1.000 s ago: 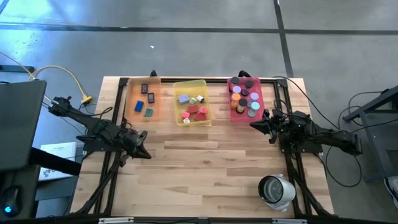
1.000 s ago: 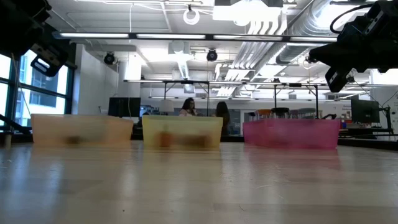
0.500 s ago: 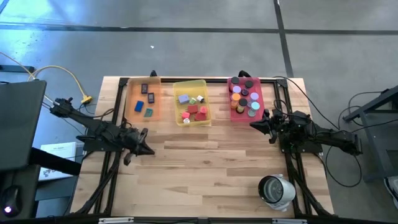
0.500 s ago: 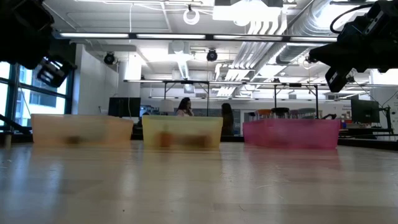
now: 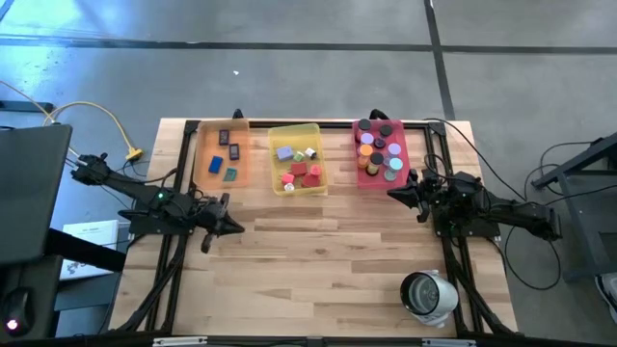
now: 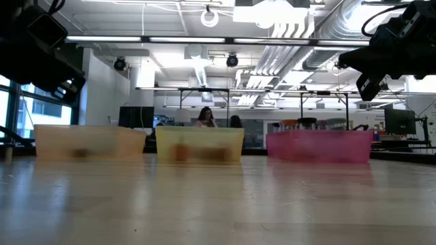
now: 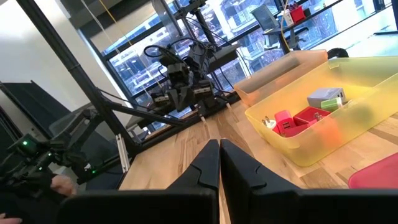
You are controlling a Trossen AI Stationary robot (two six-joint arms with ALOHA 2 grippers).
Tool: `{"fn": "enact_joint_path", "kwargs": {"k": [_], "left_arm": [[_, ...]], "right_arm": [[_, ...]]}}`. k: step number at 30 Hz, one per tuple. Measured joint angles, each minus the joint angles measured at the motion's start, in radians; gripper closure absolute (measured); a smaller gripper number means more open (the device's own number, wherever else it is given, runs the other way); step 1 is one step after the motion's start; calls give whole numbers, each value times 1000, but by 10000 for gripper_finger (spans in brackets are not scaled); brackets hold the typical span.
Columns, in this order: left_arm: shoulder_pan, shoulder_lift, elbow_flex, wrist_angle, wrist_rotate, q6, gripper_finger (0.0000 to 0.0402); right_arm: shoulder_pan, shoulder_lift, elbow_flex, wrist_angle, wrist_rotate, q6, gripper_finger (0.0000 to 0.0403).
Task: Pick & Place Office items
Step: Return to Home Position
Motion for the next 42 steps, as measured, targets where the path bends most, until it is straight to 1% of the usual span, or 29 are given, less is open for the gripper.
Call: {"fn": "enact_joint_path", "kwargs": {"k": [3, 6, 42], "left_arm": [[17, 9, -1, 0, 0, 68, 401], [23, 10, -1, 0, 0, 100, 401], [24, 10, -2, 0, 0, 91, 401]], "right_arm": [[0, 0, 0, 0, 0, 0, 401], [0, 0, 0, 1, 0, 0, 401], [0, 0, 0, 2, 0, 0, 401]]}}
